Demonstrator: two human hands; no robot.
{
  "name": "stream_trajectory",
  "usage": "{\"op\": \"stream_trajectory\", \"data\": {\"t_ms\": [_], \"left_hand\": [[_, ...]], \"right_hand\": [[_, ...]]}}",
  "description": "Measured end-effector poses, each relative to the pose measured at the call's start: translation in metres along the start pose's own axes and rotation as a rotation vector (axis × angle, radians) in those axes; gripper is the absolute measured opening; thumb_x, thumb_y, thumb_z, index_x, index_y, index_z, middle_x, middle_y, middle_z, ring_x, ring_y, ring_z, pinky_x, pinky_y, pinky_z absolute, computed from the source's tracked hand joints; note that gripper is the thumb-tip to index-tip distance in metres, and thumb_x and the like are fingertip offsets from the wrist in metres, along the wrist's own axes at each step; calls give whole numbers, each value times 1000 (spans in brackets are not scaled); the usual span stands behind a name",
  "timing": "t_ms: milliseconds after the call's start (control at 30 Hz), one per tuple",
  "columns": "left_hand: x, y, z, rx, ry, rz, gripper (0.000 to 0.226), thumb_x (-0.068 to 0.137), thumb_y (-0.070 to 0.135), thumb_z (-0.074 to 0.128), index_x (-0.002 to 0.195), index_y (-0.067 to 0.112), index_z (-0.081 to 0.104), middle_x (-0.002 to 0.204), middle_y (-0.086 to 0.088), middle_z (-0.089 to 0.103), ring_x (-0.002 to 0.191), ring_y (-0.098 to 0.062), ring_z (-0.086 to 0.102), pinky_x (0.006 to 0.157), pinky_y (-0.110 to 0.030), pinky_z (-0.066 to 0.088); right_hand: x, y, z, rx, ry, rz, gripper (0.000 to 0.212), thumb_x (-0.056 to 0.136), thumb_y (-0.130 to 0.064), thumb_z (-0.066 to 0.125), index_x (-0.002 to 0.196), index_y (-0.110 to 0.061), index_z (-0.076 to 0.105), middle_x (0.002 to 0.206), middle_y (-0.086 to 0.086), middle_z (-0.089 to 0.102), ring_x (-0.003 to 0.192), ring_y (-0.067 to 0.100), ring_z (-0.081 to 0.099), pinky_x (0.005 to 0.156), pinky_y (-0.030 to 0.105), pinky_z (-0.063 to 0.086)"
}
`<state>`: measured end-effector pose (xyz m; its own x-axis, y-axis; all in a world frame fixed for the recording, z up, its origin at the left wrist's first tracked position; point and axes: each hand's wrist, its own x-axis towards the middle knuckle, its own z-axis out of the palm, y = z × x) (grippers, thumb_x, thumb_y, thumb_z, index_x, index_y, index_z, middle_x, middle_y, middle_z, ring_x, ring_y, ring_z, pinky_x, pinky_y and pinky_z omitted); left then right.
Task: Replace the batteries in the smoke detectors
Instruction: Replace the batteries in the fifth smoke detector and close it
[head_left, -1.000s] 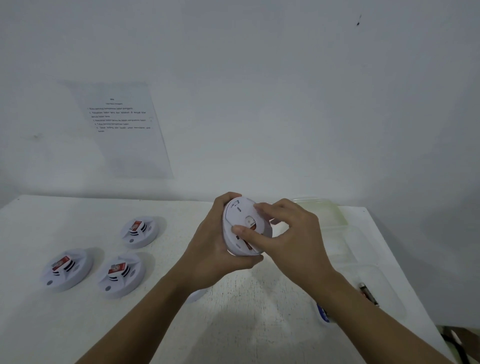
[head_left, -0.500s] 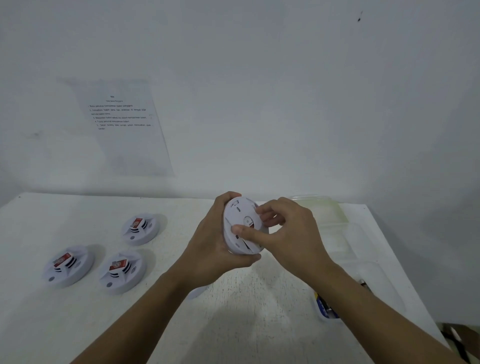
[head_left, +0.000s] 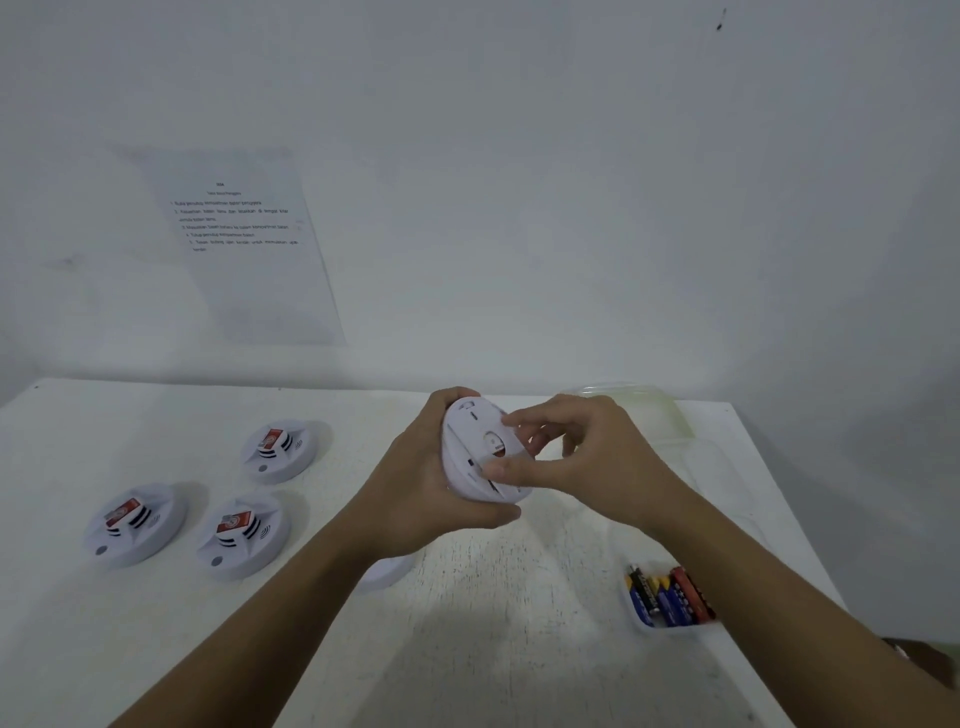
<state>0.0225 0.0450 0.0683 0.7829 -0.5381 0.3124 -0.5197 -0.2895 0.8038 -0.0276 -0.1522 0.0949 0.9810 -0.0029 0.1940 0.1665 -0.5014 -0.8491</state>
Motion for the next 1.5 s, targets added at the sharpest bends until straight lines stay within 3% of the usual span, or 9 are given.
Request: {"op": "stream_trajectory", "data": {"t_ms": [200,300,433,667,767,967,1100,1200,1500], "left_hand": [[3,-1,2,53,-74,-19,79,60,33,93,123,37,45,109,22,57,103,-6,59,82,-18,57],[4,-1,2,54,-103,-30,79,59,38,90,123,39,44,110,25,55,105,-1,57,82,-13,55],[4,2,1,27,-94,-25,79,59,39,90,123,40,43,111,28,54,108,-1,56,83,-12,54],[1,4,-2,-52,-80,-30,82,58,26,96,124,39,48,111,20,61,107,-10,62,84,-26,60],[3,3,-3,-37,-90,-35,84,60,21,97,126,36,47,110,18,61,107,-12,62,85,-31,61],[3,1,-2,-15,-79,-9,82,59,21,96,120,40,46,109,25,59,104,-5,60,83,-19,57],[3,1,3,6,-38,0,75,59,29,90,117,40,45,108,30,55,103,0,57,78,-8,52],[3,-1,5,13,-20,15,76,59,29,90,119,39,44,108,29,55,104,0,57,78,-8,51],[-1,1,13,-45,51,53,79,62,36,88,125,46,41,116,20,56,111,-13,59,86,-17,55]], "right_hand": [[11,-3,-9,-12,-117,105,48,57,-44,94,97,-25,76,85,-5,74,79,11,71,63,18,51],[14,-6,-11,-35,-155,144,49,57,-42,95,97,-23,76,85,-4,74,79,12,71,73,31,61],[16,-11,-13,-68,-146,123,48,55,-42,96,93,-23,75,79,-4,76,74,13,72,74,42,62],[15,-13,-10,-80,-101,60,51,53,-40,97,96,-19,80,78,-5,76,73,9,70,66,25,56],[16,-11,-10,-60,-101,54,49,53,-38,97,93,-18,80,78,-3,76,73,11,71,66,26,56],[15,-8,-5,-80,-88,86,56,52,-49,95,100,-24,79,78,-7,76,71,7,71,68,29,60],[13,-6,0,-90,-37,94,46,58,-54,91,92,-25,79,70,-8,74,63,5,68,59,22,52],[12,-7,1,-98,-15,105,44,59,-53,91,92,-27,79,71,-8,74,65,5,69,63,26,56],[9,-13,9,-174,132,52,47,58,-61,87,87,-29,68,68,-9,70,64,6,67,58,17,49]]}}
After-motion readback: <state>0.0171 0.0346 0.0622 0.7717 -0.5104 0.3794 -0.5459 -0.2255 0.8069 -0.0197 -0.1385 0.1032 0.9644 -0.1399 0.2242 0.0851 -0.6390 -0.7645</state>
